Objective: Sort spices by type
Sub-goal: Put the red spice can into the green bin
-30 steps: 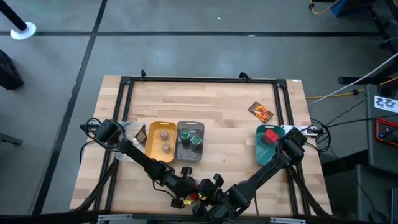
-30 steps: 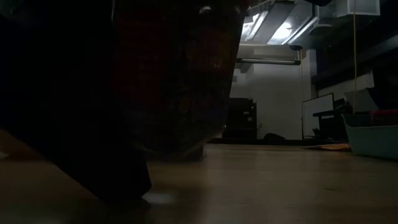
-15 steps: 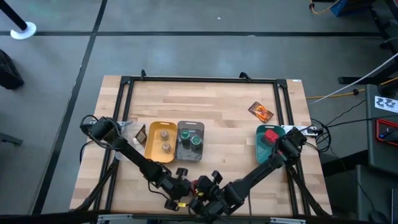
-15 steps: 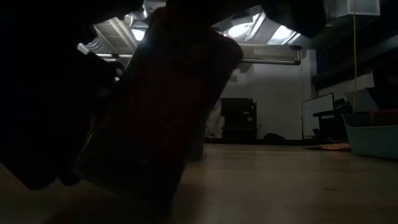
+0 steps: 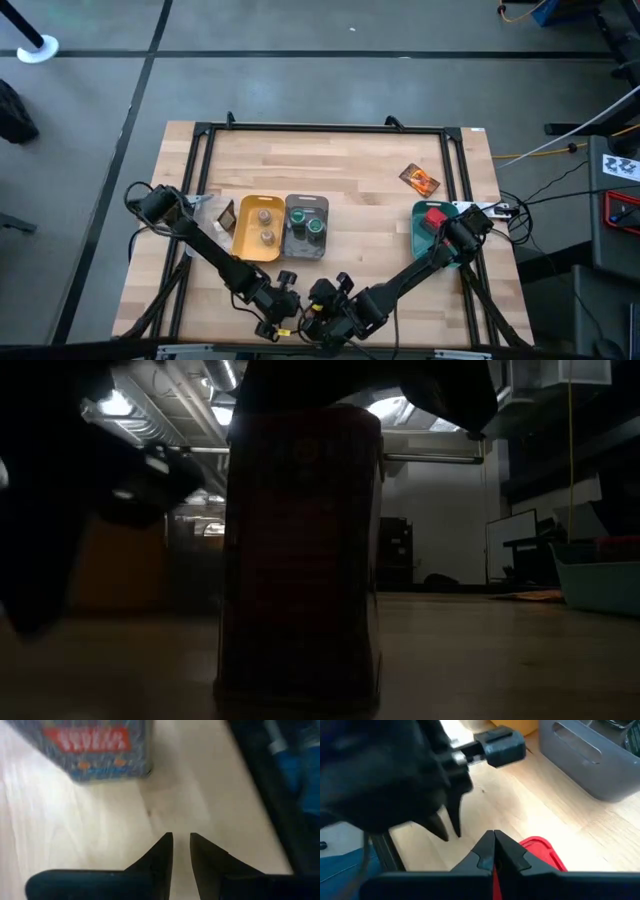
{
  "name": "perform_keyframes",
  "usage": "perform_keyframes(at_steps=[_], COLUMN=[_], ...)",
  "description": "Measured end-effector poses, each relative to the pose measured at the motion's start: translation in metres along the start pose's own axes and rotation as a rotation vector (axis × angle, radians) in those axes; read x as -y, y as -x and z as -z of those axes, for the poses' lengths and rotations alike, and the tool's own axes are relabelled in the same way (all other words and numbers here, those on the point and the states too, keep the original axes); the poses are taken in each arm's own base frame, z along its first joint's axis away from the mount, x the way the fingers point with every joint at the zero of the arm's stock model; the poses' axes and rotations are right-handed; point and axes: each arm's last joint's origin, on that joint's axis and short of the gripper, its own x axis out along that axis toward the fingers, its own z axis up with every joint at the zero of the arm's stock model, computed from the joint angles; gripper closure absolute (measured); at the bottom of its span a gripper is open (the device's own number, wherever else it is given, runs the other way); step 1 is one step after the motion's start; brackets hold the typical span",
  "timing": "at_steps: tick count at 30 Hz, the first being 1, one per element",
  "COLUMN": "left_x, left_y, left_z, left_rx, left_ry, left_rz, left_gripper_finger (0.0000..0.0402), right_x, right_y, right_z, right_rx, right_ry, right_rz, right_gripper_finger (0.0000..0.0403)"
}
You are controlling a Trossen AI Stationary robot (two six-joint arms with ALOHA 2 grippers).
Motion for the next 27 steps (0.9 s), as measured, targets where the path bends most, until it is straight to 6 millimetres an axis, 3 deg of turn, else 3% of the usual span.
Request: perform_keyframes(at_steps=[9, 17, 23, 27], left_x=[0.004, -0.005, -0.003, -0.003], left_y=[0.049, 0.111, 0.177, 0.222], left_z=[-0.014, -0.01, 0.009, 0.038], left_rx=[0.072, 0.031, 0.116, 0.239], left_ry=[-0.054, -0.088, -0.108, -0.037], left_rz=[0.026, -0.041, -0.147, -0.177], left_gripper_finger=[0.0345, 0.0345, 0.0345, 0.0345], right_x=[-0.014, -0.027, -0.032, -0.033], right_y=[0.022, 0.047, 0.055, 0.058], right_z=[-0.018, -0.037, -0.042, -0.043], right_rx=[-0.043, -0.109, -0.182, -0.213], right_ry=[0.099, 0.085, 0.014, -0.043], right_rz=[-0.055, -0.136, -0.196, -0.206], right_gripper_finger=[0.0393, 0.0393, 0.0393, 0.0393])
